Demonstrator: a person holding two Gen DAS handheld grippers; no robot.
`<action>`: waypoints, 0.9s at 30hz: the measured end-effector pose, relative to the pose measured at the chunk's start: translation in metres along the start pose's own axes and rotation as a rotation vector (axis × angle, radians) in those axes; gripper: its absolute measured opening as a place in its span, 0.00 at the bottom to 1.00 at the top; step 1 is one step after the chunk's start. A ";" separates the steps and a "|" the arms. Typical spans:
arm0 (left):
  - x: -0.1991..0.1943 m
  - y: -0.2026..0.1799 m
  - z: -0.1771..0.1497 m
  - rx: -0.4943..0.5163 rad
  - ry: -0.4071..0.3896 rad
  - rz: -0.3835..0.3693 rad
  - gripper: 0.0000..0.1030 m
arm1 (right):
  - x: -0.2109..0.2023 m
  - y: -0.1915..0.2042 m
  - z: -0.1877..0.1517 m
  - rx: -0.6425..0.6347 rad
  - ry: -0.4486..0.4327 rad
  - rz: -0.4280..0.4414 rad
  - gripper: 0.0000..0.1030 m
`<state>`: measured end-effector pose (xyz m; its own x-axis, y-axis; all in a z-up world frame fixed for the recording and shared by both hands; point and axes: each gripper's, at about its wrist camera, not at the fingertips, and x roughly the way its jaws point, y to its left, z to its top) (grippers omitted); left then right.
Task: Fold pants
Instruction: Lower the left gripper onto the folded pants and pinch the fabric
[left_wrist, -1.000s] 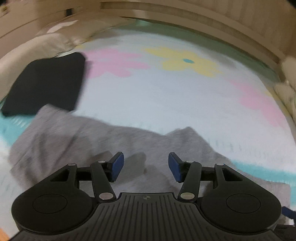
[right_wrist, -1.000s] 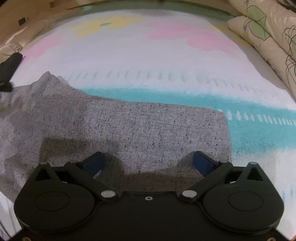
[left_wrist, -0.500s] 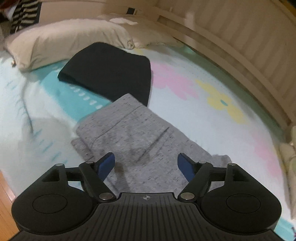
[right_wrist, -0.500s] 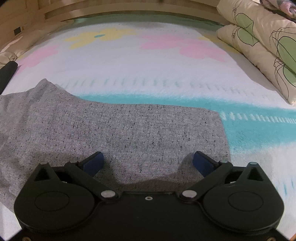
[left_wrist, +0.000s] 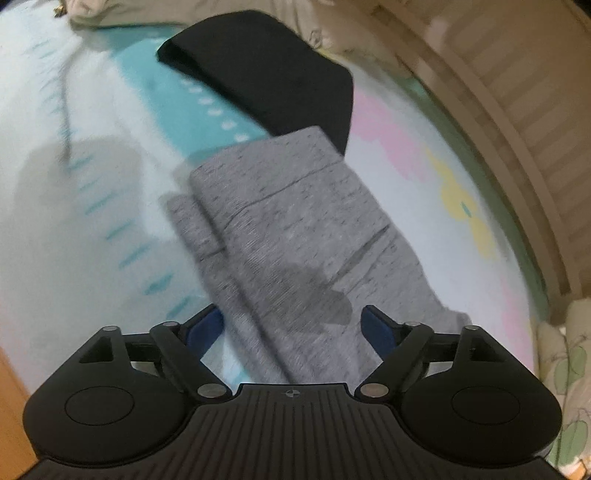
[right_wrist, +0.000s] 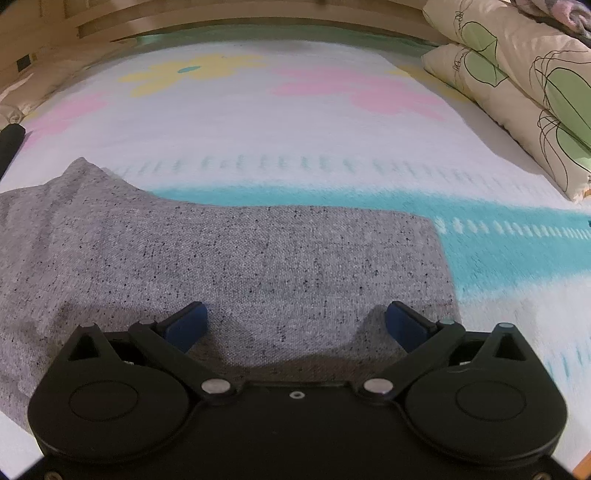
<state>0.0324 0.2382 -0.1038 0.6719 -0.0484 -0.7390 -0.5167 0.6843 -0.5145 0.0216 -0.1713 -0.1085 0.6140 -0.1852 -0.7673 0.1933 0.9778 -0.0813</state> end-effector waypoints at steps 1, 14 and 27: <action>0.003 -0.002 0.001 0.005 -0.004 0.000 0.84 | 0.000 0.000 -0.001 0.000 -0.001 0.002 0.99; 0.019 -0.015 0.000 0.009 -0.092 -0.013 0.99 | -0.002 -0.003 -0.004 -0.001 -0.022 0.007 0.99; -0.031 -0.051 -0.011 0.181 -0.206 0.034 0.18 | -0.002 -0.001 0.004 0.012 0.023 0.006 0.99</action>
<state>0.0319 0.1967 -0.0598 0.7592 0.1129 -0.6410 -0.4500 0.8025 -0.3917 0.0237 -0.1723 -0.1046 0.5976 -0.1769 -0.7820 0.1989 0.9776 -0.0691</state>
